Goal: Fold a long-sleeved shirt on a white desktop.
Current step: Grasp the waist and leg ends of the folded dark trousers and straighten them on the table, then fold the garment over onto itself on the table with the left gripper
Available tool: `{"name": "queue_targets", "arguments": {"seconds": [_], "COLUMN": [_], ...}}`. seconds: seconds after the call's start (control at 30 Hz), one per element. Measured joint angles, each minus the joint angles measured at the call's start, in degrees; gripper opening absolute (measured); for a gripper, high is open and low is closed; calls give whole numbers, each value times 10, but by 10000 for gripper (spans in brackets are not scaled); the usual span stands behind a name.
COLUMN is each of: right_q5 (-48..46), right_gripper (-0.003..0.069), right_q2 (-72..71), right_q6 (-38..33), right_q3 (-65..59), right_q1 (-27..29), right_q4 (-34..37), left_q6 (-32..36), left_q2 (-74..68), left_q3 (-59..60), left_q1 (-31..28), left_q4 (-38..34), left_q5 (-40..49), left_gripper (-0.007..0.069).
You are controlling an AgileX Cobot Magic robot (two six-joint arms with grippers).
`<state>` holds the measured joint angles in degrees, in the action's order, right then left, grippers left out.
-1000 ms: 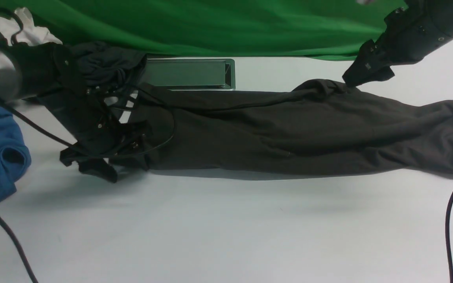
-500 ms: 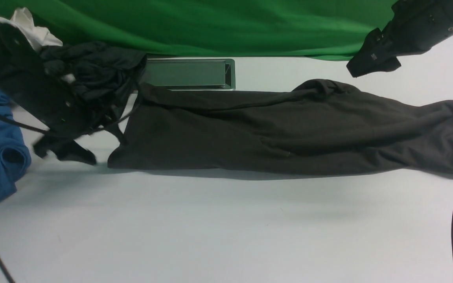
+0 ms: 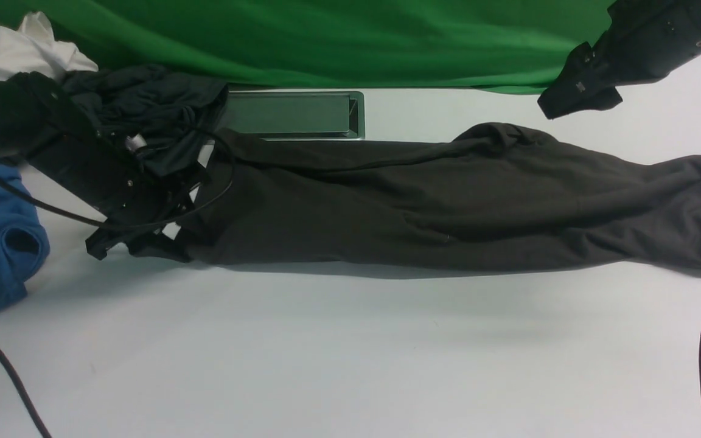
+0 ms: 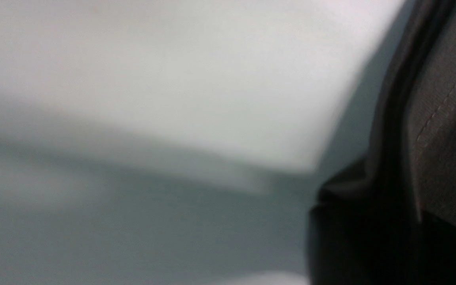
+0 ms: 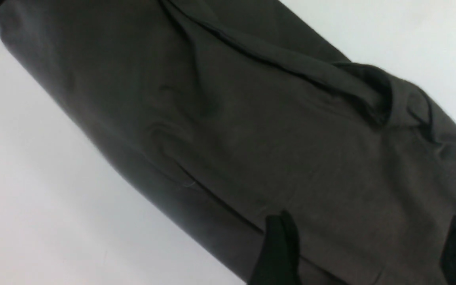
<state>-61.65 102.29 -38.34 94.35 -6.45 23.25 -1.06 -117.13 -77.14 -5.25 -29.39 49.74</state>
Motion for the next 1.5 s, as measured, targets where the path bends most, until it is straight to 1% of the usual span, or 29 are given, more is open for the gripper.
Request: {"name": "queue_targets", "arguments": {"seconds": [0.03, 0.07, 0.1, 0.13, 0.23, 0.3, 0.33, 0.37, 0.4, 0.47, 0.5, 0.53, 0.57, 0.63, 0.67, 0.7, 0.73, 0.8, 0.93, 0.97, 1.07, 1.1, 1.13, 1.17, 1.23, 1.27, 1.33, 1.37, 1.5], "right_q5": [0, -5, -6, -8, -8, 14, 19, 42, 64, 115, 121, 171, 177, 239, 263, 266, 291, 300, 298, 297, 293, 288, 288, 283, 277, 276, 276, 276, 276], "right_gripper": [500, 500, 500, 499, 447, 321, 295, 197, 130, 55, 51, 29, 27, 19, 18, 18, 18, 18, 18, 20, 25, 29, 29, 32, 38, 38, 40, 41, 45], "right_q2": [0, -1, -1, -1, -11, -41, -48, -74, -96, -151, -151, -202, -208, -279, -311, -316, -354, -383, -409, -417, -422, -422, -422, -422, -424, -425, -430, -441, -479], "right_q6": [0, 17, 21, 26, 60, 71, 72, 74, 75, 77, 77, 78, 78, 78, 78, 78, 78, 78, 78, 78, 78, 78, 78, 78, 79, 79, 86, 93, 97], "right_q3": [0, 0, 0, 0, -12, -57, -62, -107, -139, -204, -210, -267, -273, -337, -362, -366, -395, -411, -418, -418, -418, -418, -418, -418, -418, -418, -418, -419, -419], "right_q1": [0, 0, 0, 0, 1, 7, 8, 13, 18, 26, 27, 31, 31, 31, 31, 31, 31, 31, 25, 14, 0, -10, -11, -14, -16, -16, -16, -16, -16], "right_q4": [0, 0, 0, 0, 2, 23, 28, 45, 56, 76, 76, 84, 84, 90, 92, 92, 93, 94, 94, 94, 95, 95, 95, 95, 95, 95, 95, 95, 94], "left_q6": [3, 11, 11, 11, 6, -21, -23, -30, -34, -35, -35, -35, -35, -27, -1, -1, 53, 106, 173, 189, 196, 200, 200, 201, 202, 202, 203, 203, 204], "left_q2": [0, 0, 0, 2, 24, 76, 81, 118, 143, 195, 200, 244, 249, 293, 315, 318, 339, 356, 370, 369, 364, 354, 353, 345, 295, 286, 243, 185, 51], "left_q3": [0, 1, 1, 4, 32, 103, 110, 163, 197, 262, 268, 321, 326, 375, 392, 393, 397, 391, 355, 320, 273, 223, 217, 193, 93, 78, 19, -48, -175], "left_q1": [0, 0, 0, 0, 2, 2, 0, -8, -17, -46, -46, -77, -81, -128, -149, -153, -177, -190, -182, -163, -113, -62, -54, -24, 106, 123, 194, 278, 398], "left_q4": [0, 5, 6, 9, 35, 74, 78, 83, 82, 68, 68, 51, 48, 0, -32, -38, -91, -141, -204, -231, -247, -250, -251, -251, -254, -254, -255, -255, -255], "left_q5": [-1, -2, -2, -4, -26, -77, -82, -111, -130, -171, -174, -199, -205, -236, -249, -250, -259, -261, -249, -244, -242, -244, -244, -246, -254, -255, -255, -252, -238], "left_gripper": [173, 85, 85, 59, 47, 47, 47, 47, 47, 47, 47, 46, 46, 46, 46, 46, 46, 46, 46, 46, 46, 46, 46, 46, 50, 50, 52, 54, 58]}}
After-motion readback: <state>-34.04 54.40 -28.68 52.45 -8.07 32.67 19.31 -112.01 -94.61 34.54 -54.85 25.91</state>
